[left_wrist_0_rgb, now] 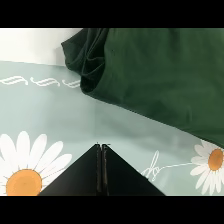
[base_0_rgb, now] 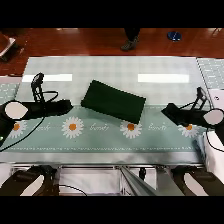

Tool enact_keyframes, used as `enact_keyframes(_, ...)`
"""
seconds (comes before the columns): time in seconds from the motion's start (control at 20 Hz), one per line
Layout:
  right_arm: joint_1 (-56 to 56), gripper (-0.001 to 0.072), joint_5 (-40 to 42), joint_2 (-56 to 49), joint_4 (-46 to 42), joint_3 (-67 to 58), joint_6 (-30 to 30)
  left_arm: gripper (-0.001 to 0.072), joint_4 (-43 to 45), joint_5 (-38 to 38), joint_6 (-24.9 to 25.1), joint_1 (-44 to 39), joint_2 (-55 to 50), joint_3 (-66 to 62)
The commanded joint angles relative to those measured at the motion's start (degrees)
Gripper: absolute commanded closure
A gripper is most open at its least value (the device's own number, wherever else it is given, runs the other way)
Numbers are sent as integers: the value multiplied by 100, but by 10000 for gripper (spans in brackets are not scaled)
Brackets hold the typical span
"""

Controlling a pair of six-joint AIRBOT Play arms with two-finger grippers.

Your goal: Fold the shirts.

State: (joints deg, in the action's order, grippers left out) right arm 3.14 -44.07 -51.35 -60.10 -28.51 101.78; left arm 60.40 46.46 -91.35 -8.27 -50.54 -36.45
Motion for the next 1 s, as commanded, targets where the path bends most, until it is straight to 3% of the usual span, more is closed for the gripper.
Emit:
enact_keyframes(0.0, -22, 300, 109, -780, 1637, 203, -1193, 683, -42, -4, 2, 2, -2, 2)
enact_keyframes(0.25, -90, 300, -398, -2140, 2535, -522, -2205, 683, -46, -98, -2, 2, -72, 0)
enact_keyframes(0.65, -1211, 309, -890, -3987, 2660, -2356, -2295, 683, -142, -107, 0, 4, -122, 0)
enact_keyframes(0.7, -1316, 340, -1012, -4133, 2660, -2549, -2297, 683, -151, -107, 0, 2, -122, 0)
enact_keyframes(0.8, -1478, 490, -1119, -4264, 2660, -2861, -2328, 683, -151, -103, 0, 2, -122, 0)
enact_keyframes(0.9, -1565, 687, -1117, -4264, 2656, -3091, -2476, 683, -151, -103, 0, 2, -122, 0)
enact_keyframes(0.95, -1604, 682, -1134, -4264, 2649, -3189, -2577, 683, -151, -103, 0, 2, -120, 0)
